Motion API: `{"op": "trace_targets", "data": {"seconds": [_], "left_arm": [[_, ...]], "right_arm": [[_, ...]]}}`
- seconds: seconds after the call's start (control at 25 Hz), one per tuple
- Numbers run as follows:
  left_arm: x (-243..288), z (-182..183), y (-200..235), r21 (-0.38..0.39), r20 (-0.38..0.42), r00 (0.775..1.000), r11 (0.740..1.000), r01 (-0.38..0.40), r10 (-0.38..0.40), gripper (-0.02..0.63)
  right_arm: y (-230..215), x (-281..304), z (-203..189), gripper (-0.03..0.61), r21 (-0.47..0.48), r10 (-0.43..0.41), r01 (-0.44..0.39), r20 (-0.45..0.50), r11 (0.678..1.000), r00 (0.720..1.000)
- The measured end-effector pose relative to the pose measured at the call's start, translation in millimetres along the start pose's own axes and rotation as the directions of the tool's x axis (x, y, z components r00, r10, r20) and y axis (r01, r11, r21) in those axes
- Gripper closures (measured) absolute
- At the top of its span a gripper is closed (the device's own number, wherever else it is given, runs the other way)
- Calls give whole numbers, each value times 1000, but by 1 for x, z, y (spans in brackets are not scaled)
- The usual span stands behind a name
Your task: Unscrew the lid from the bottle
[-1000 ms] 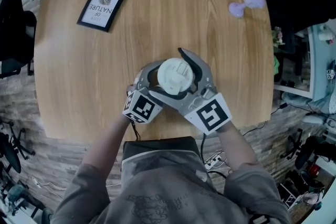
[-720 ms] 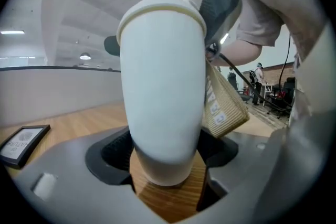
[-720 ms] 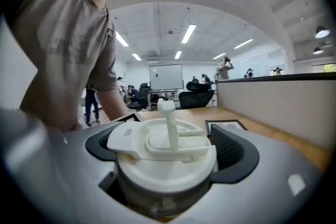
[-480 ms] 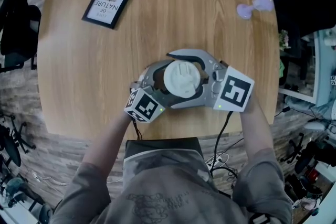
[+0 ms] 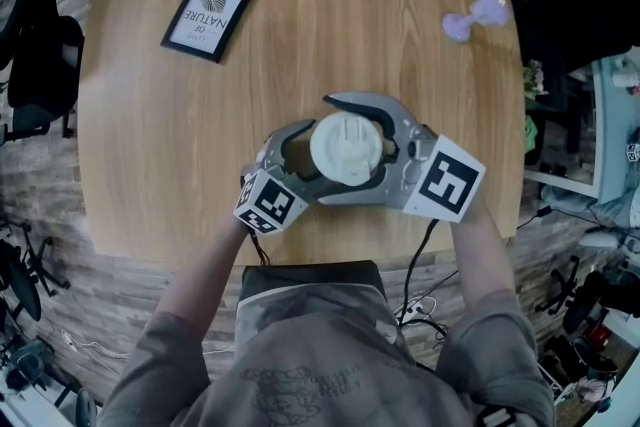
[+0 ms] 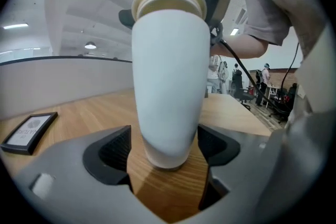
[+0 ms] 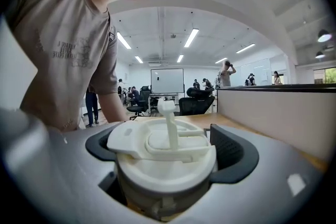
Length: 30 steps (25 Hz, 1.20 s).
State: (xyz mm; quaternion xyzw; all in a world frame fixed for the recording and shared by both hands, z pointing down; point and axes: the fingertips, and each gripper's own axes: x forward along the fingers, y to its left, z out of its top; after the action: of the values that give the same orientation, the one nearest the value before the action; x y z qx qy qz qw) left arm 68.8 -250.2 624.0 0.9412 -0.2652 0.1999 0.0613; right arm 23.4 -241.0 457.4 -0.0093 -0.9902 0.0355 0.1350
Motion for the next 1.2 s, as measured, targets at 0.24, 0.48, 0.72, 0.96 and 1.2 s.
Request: {"op": "trace_targets", "data": {"seconds": [0.24, 0.48, 0.72, 0.96, 1.2], "left_arm": [[-37, 11, 23, -84, -24, 995, 992, -96, 94, 201], [-84, 32, 27, -110, -50, 988, 982, -153, 149, 261], [-132, 70, 37, -36, -62, 964, 965, -261, 259, 384], [-174, 122, 41, 9, -32, 939, 939, -343, 343, 416], [-216, 174, 42, 3, 33, 905, 906, -423, 423, 457]], "right_arm": [[-12, -14, 31, 69, 5, -101, 101, 34, 995, 994], [-7, -34, 77, 69, 50, -174, 170, 106, 984, 979], [-12, -50, 112, 69, -3, -364, 365, 71, 931, 929], [-3, -68, 139, 69, 15, -535, 535, 70, 845, 842], [20, -96, 185, 69, 39, -659, 663, 160, 748, 735]]}}
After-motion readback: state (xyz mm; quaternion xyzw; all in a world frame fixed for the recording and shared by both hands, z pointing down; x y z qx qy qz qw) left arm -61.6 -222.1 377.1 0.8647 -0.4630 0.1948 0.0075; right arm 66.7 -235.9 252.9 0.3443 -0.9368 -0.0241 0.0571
